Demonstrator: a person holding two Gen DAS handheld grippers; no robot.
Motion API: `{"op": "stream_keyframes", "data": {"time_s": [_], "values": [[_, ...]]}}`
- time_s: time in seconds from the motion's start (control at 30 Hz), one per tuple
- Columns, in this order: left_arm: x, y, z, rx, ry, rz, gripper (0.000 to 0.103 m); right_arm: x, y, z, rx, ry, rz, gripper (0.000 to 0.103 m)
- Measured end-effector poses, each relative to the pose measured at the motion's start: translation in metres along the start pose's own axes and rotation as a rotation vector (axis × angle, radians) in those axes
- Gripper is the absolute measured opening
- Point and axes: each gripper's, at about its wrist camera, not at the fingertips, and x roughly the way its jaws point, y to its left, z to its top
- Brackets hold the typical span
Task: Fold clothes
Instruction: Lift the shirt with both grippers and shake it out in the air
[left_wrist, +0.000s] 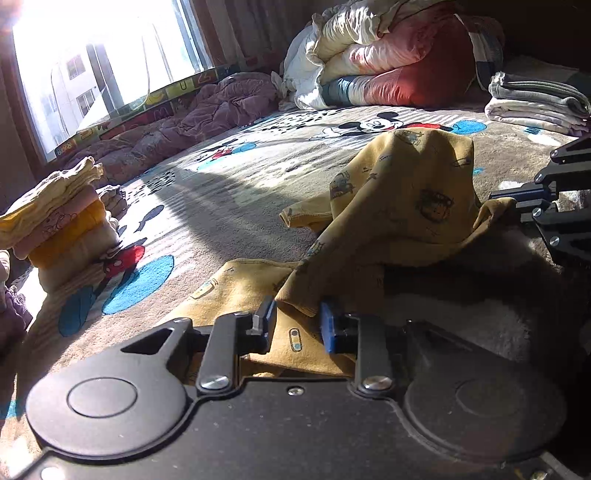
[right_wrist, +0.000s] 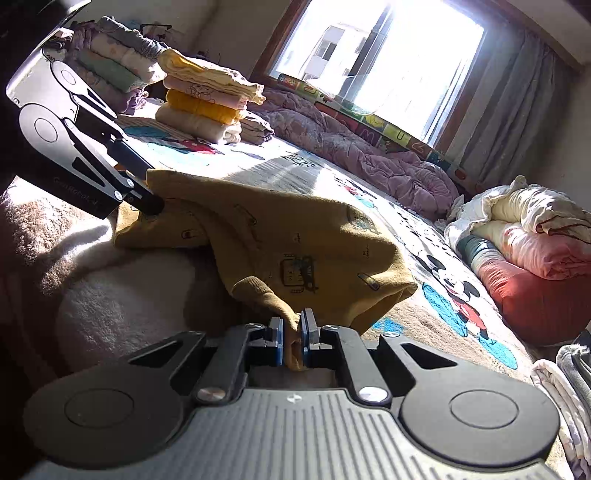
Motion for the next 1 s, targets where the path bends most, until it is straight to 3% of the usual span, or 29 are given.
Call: {"op": "stream_keyframes", "data": {"time_s": [0.1, 0.2, 0.37, 0.63, 1.0], "values": [[-0.007, 0.003, 0.004, -0.026, -0.034, 0.016, 0.009, -0.005, -0.019, 0.001, 0.097, -0.022, -0.009, 0.008], [-0.025, 0.006, 0.012, -0.066, -0.119, 0.036, 0.009, -0.013, -0.047, 0.002, 0.251, -0.051, -0.008, 0.008], [-0.062, 0.003, 0.031, -0.056, -0.265, 0.109, 0.008, -0.038, -0.072, 0.016, 0.373, -0.154, -0.026, 0.007], [-0.129, 0.004, 0.066, 0.010, -0.491, 0.257, 0.007, -0.087, -0.087, 0.056, 0.394, -0.376, -0.063, 0.007], [-0.197, 0.021, 0.083, 0.016, -0.662, 0.369, 0.007, -0.151, -0.106, 0.117, 0.338, -0.640, -0.065, 0.007]]}}
